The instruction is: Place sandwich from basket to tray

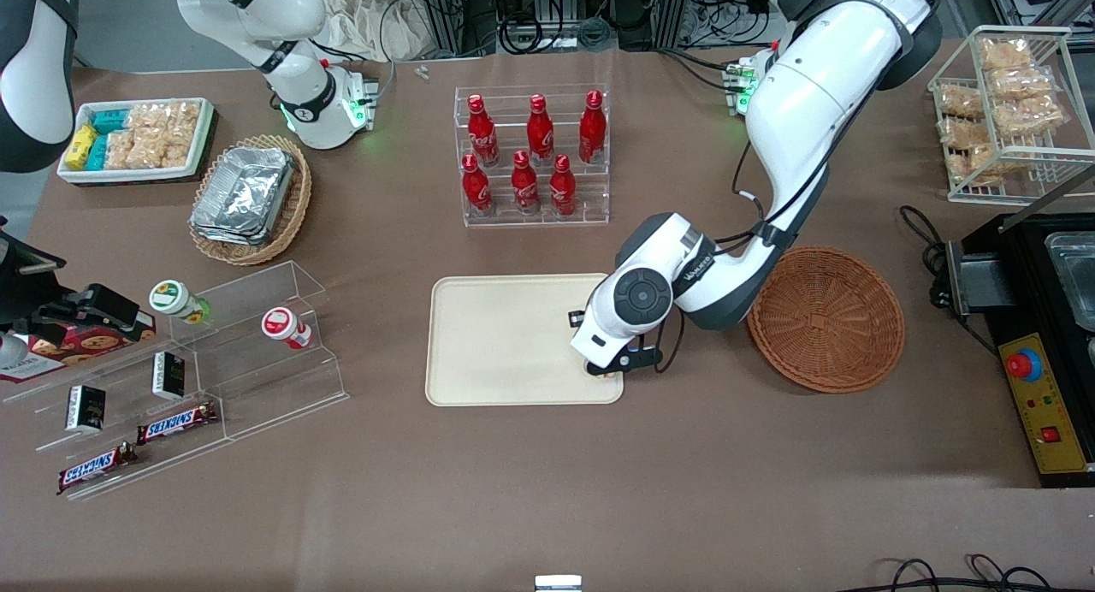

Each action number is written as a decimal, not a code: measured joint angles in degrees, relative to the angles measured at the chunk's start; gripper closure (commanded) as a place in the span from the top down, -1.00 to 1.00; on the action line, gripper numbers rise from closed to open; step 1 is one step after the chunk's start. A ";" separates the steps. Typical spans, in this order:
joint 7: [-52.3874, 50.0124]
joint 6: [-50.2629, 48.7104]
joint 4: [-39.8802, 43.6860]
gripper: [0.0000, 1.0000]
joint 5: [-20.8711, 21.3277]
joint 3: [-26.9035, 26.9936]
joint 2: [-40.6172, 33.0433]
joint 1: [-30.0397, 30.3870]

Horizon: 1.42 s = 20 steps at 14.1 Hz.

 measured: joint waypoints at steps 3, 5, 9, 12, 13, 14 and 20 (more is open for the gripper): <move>-0.02 0.00 0.08 0.99 0.73 0.00 0.00 0.00; -0.11 -0.13 0.31 0.99 2.81 -0.01 -0.01 0.01; -0.15 -7.54 2.53 0.99 3.72 -0.03 -2.61 0.38; 0.28 -15.44 2.88 0.99 3.72 -0.18 -9.13 4.05; 1.60 -17.32 2.77 0.99 3.72 -0.26 -11.47 5.53; 3.93 -18.98 2.41 0.99 3.71 -0.29 -13.80 6.85; 22.59 -22.24 -7.89 0.99 2.34 1.84 -29.52 14.93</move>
